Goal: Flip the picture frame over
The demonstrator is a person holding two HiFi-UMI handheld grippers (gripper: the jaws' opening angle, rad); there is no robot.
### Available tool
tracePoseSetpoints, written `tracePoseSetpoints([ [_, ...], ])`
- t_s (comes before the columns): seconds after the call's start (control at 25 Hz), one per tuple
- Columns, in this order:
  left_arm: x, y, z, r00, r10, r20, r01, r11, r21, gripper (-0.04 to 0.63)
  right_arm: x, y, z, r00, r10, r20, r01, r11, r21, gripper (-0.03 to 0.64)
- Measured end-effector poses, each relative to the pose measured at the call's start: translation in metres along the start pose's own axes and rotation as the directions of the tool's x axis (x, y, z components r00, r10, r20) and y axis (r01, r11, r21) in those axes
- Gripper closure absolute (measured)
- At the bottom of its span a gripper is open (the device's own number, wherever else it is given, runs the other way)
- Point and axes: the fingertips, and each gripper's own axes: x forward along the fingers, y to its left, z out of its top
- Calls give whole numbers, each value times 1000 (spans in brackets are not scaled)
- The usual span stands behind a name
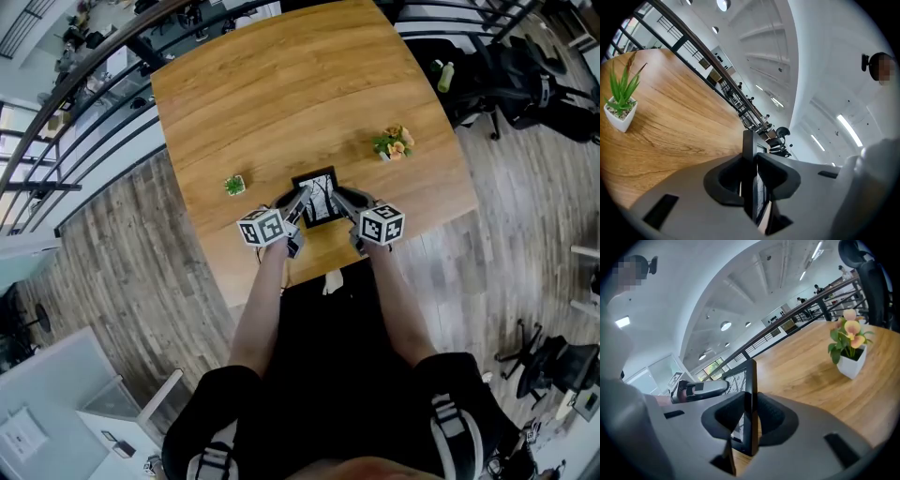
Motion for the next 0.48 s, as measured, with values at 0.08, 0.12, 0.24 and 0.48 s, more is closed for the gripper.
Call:
tracePoseSetpoints([
  [0.08, 5, 4, -3, 1000, 23, -7, -23, 999, 22, 503, 2, -6, -2, 1000, -12, -18, 11, 1000, -11, 525],
  [0.12, 7, 7, -5, 999, 38, -10, -38, 999, 34, 500, 4, -9, -3, 1000, -15, -27, 15, 1000, -13, 525],
  [0.24, 10, 18, -10, 996, 92, -16, -91, 994, 64, 488, 10, -17, -10, 998, -23, -56, 22, 1000, -19, 525],
  [0.48, 18, 41, -27, 978, 206, -43, -202, 976, 85, 468, 19, -35, -27, 991, -53, -125, 48, 998, -42, 525],
])
